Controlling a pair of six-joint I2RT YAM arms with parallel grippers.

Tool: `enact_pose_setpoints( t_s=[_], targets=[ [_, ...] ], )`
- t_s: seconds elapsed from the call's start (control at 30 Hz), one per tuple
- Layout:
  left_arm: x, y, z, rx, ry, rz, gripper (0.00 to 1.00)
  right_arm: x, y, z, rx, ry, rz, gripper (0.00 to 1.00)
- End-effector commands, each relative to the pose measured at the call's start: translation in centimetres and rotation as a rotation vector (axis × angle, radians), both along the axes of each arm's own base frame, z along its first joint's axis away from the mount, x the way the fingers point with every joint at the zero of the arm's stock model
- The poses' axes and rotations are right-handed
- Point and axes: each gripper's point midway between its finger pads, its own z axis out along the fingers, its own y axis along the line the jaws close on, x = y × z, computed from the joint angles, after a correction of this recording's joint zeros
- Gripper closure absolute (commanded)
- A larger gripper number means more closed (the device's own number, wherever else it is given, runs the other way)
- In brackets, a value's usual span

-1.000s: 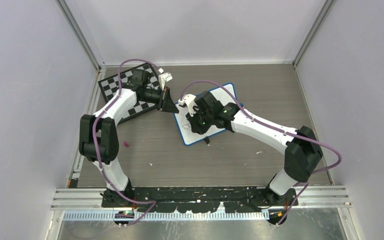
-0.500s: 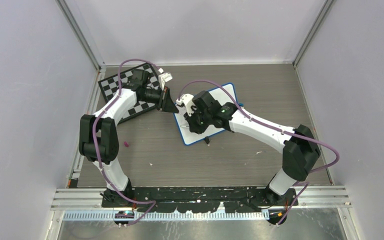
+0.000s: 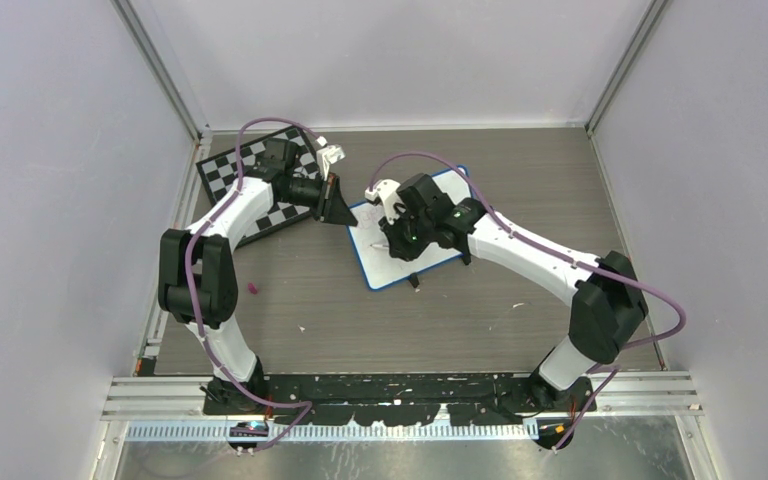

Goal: Write a sentence on the whiteboard

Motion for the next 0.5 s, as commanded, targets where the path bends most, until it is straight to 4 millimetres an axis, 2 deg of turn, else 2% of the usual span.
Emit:
enact_pose_setpoints(
  t_s=[0.0,0.13,0.23,0.47],
  targets=[
    [0.2,0.0,-0.2,0.015,-0.018,-0.001,1.00,1.3,-0.8,2.2,0.026,-0.073,-0.034,1.00],
    [0.2,0.0,-0.2,0.016,-0.021,0.000,1.00,0.1,-0.4,4.0,0.090,-0.073,0.008,1.00],
    [0.2,0.0,-0.1,0.014,-0.021,-0.001,1.00,-0.2,-0.5,4.6,0.101,-0.083,0.010,1.00],
    [0.2,0.0,-0.1,0.014,-0.022,-0.002,1.00,0.4,-0.8,2.9,0.046,-0.061,-0.011,1.00]
  ],
)
